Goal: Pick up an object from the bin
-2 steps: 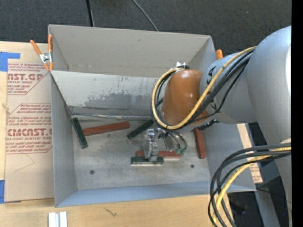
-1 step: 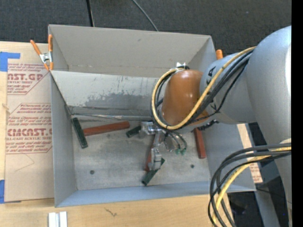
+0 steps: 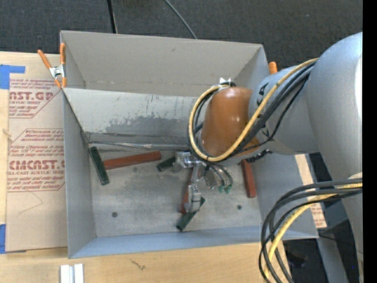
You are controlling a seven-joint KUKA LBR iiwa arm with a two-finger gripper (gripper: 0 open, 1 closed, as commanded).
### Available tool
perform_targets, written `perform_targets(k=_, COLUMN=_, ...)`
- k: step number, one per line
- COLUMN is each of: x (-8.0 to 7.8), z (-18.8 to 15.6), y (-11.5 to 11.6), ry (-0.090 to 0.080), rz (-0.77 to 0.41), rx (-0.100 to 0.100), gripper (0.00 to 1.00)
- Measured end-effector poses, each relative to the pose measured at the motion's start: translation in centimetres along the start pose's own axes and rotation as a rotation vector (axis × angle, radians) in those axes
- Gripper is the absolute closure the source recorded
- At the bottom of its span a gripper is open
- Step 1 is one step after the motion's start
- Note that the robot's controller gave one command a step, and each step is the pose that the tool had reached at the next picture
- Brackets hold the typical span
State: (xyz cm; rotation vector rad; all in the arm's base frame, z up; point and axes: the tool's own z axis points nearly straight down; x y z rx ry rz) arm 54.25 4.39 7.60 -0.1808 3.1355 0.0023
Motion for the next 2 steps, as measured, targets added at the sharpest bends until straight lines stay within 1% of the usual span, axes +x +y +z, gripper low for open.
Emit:
perform_targets(k=1, x=3.7, z=-0.2, y=-4.2, ry=-0.001, rz=-0.076, rx=0.000, gripper=0.00)
perform_targets(k=2, x=6.1, z=0.4, y=-1.4, ry=-0.001, rz=-0.125, rx=0.001, gripper=1.00)
